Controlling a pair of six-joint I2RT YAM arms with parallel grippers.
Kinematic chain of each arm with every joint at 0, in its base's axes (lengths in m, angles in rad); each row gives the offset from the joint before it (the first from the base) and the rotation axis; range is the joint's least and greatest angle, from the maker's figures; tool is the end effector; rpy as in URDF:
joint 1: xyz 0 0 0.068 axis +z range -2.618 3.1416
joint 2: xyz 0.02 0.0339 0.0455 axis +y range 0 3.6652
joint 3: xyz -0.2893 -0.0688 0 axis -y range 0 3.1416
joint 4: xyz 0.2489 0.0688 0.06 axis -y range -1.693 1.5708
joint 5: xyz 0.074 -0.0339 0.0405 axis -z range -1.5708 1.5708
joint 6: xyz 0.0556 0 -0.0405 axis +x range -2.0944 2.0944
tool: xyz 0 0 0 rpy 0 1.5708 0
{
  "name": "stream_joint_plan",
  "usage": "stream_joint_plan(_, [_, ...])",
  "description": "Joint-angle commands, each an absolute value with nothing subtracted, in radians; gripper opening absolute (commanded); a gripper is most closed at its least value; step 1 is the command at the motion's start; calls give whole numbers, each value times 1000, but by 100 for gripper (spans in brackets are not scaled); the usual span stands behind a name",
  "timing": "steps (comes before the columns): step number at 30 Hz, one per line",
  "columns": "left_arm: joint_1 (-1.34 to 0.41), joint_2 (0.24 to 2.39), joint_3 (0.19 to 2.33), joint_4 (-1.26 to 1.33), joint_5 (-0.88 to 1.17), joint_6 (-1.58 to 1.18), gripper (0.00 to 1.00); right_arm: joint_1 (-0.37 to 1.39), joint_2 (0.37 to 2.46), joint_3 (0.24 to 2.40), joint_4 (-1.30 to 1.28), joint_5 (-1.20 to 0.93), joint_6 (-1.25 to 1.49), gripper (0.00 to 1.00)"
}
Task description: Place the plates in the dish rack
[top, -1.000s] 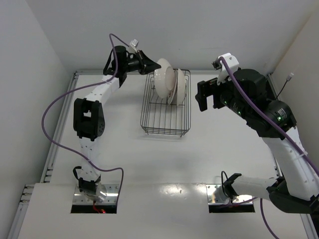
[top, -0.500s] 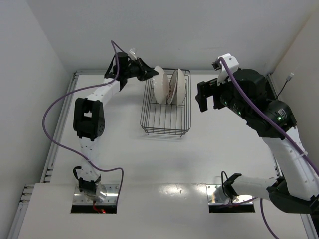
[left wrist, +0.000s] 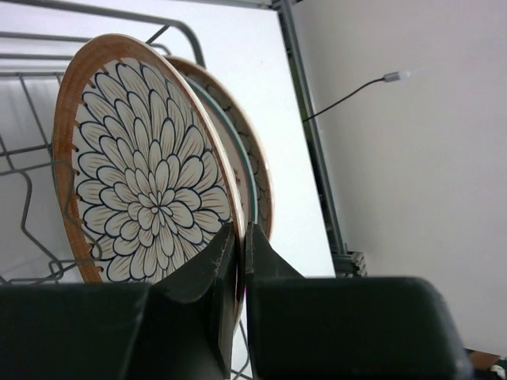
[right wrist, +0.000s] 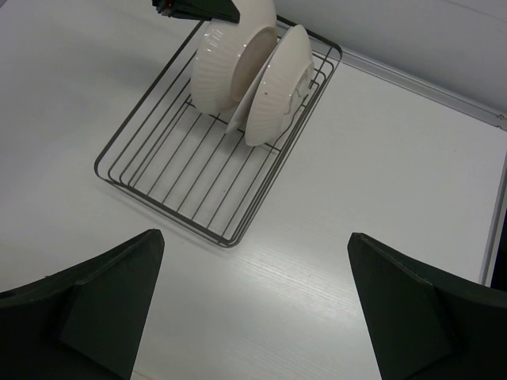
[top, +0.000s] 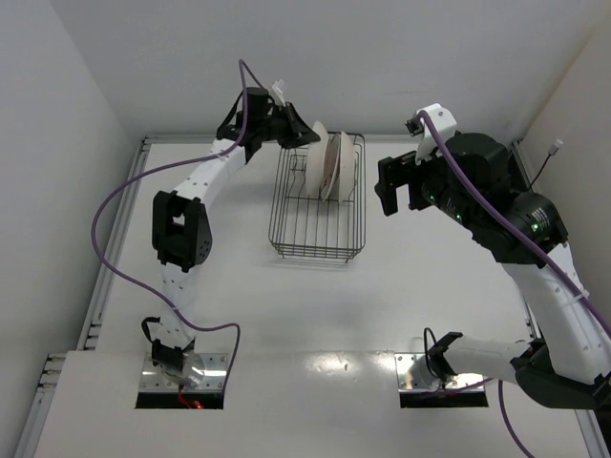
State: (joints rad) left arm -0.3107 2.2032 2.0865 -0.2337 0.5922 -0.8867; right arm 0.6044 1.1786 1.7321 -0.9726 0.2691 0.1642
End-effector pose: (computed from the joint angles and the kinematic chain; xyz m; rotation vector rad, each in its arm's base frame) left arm 0.5218 -0.2002 0.3362 -0.1640 2.1023 -1.3324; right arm 0.1781 0.1050 0.5108 -0.2616 1.9639 0.2327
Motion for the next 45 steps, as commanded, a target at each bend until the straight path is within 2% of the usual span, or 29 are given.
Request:
stream_joint_plan(1, [-322,2189,2155,-219,584,-850,0,601,1180,1750,-965,278,160,99])
stream_joint_plan(14, [-374,2189,2166,-365,404,-761,0,601,1180,1750,-965,278,160,99])
stream_joint_plan(22, [-416,2201,2175,-365,348,-752,0,601,1180,1750,-965,278,160,99])
stream_joint_plan(25, [-416,2210,2187,-365,348,-761,10,601,1180,1750,-974,278,160,99])
stream_joint_plan(26, [-416,2210,2187,-365,363,-761,20,601,1180,1750,-974,278,160,99])
stream_joint_plan(28, [-425,2210,2187,-347,376,-771,32,601,1180,1750,-974,278,160,99])
stream_joint_plan(29, [-425,2210,2197,-338,394,-772,42,601,1180,1759,-974,278,160,99])
stream_joint_plan(33, [-425,2201,2221,-314,416,-808,59,601,1180,1769,-974,278,160,99])
stream_joint_plan(36, [-425,2191,2233,-301,437,-828,65,601,1189,1778,-974,278,160,99])
stream_joint_plan(45, [-416,2135,2200,-288,437,-819,68,601,1210,1836,-1005,350,212,99])
